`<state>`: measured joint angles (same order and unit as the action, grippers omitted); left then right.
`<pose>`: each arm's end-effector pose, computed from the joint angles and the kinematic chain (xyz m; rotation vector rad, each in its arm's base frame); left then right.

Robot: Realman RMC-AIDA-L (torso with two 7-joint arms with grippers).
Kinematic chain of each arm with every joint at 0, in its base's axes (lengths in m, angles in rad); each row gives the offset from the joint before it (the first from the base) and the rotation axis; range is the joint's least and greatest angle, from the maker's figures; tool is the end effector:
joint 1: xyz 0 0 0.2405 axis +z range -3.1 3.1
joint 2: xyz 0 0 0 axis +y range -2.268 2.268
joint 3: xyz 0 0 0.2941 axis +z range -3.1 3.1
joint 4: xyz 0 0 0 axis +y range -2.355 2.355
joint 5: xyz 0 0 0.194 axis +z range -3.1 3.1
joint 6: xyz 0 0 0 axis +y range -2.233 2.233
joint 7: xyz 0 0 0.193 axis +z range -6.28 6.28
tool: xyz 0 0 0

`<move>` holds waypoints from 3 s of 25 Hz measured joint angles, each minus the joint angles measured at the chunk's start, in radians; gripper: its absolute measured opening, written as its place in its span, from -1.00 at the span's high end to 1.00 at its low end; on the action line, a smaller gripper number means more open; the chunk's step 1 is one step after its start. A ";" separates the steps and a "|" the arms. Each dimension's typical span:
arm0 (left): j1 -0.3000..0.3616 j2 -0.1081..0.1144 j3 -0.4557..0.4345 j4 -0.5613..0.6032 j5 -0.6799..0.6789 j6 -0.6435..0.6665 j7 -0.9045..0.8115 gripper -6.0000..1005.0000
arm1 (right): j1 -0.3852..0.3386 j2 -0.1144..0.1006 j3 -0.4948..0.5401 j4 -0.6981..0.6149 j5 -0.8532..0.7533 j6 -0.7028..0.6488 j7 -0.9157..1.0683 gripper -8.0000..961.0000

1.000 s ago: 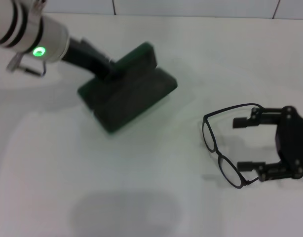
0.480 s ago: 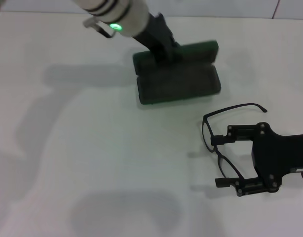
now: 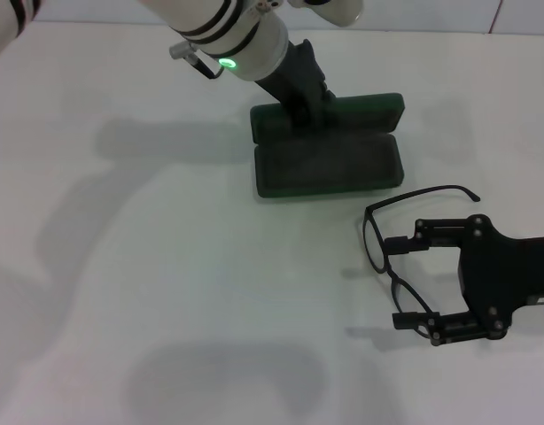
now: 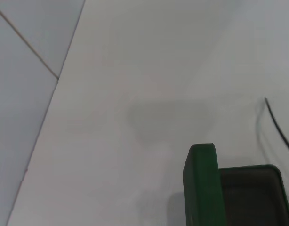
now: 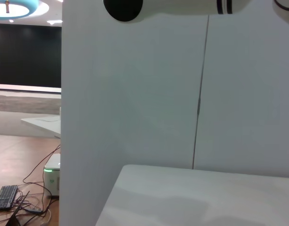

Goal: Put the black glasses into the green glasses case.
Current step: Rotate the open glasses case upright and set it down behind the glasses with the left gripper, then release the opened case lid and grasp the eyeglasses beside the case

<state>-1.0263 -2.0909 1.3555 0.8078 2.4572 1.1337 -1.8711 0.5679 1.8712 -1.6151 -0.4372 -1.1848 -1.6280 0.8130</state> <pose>-0.1314 0.4618 -0.1231 -2.8032 0.1123 0.3850 0.2268 0.3050 -0.0629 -2.9823 -0.2313 0.9007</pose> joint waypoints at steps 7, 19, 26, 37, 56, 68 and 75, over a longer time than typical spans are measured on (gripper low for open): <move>-0.006 -0.001 0.004 0.003 -0.018 0.055 -0.064 0.58 | -0.003 -0.001 0.001 -0.001 0.000 0.001 0.003 -0.43; 0.333 -0.001 -0.053 0.239 -0.585 0.017 0.071 -0.24 | -0.035 -0.003 0.057 -0.008 0.000 -0.011 0.028 -0.42; 0.659 -0.002 -0.046 0.096 -1.134 0.054 0.319 -0.30 | -0.042 -0.050 0.082 -0.178 -0.063 -0.008 0.284 -0.41; 0.726 0.012 -0.049 -0.100 -1.225 0.210 0.572 -0.29 | -0.123 0.148 0.296 -1.007 -0.833 0.017 1.147 -0.41; 0.639 0.027 -0.049 -0.179 -1.200 0.246 0.594 -0.27 | 0.070 0.154 -0.013 -1.104 -1.247 0.013 1.809 -0.40; 0.614 0.018 -0.049 -0.190 -1.213 0.258 0.584 -0.27 | 0.021 0.157 -0.127 -1.031 -1.248 0.185 1.815 -0.24; 0.610 0.020 -0.049 -0.190 -1.213 0.259 0.581 -0.27 | 0.019 0.157 -0.129 -1.045 -1.234 0.179 1.815 -0.17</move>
<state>-0.4163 -2.0711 1.3068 0.6181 1.2438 1.3929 -1.2901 0.5873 2.0280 -1.7440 -1.4819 -2.4189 -1.4489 2.6284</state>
